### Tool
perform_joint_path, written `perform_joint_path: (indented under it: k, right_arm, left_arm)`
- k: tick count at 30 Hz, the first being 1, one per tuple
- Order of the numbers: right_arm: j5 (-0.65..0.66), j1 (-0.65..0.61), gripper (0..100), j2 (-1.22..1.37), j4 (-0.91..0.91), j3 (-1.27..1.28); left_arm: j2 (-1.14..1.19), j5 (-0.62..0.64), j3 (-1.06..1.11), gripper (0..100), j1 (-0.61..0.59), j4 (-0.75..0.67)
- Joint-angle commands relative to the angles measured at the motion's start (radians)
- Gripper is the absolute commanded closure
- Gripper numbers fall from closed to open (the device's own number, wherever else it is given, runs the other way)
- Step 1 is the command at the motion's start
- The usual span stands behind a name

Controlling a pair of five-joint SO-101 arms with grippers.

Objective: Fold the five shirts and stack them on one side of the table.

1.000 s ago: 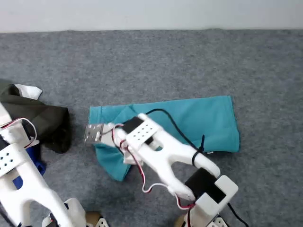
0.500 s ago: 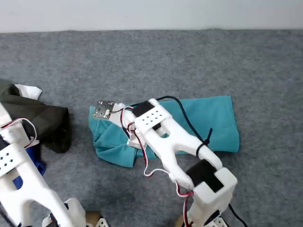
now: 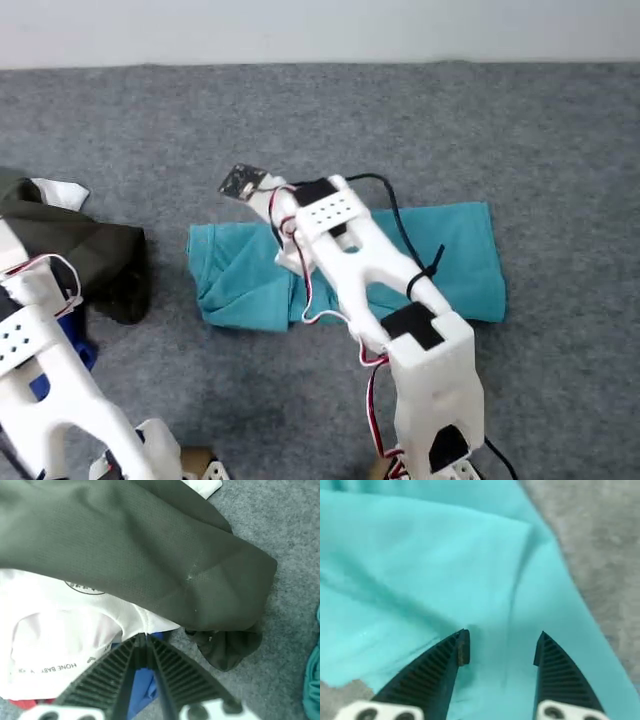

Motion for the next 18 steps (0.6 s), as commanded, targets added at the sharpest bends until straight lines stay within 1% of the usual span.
perform_joint_path:
  k: [1,8,12,16,18]
  right_arm:
    - [-0.005,0.008,77.7,-0.010,0.105,-0.127]
    - [0.057,-0.038,77.8,-0.012,0.380,-0.284]
    - [0.098,-0.076,77.8,-0.018,0.533,-0.304]
    - [0.100,-0.099,77.9,-0.079,0.562,-0.285]
    - [0.127,-0.125,77.9,-0.113,0.561,-0.264]
  left_arm:
    - [-0.031,0.003,-0.007,99,-0.002,-0.018]
    - [-0.031,0.003,-0.008,99,-0.002,-0.020]
    - [-0.031,0.003,-0.008,99,0.000,-0.031]
    - [-0.031,0.003,-0.008,99,0.002,-0.041]
    - [-0.031,0.003,-0.008,99,0.002,-0.052]
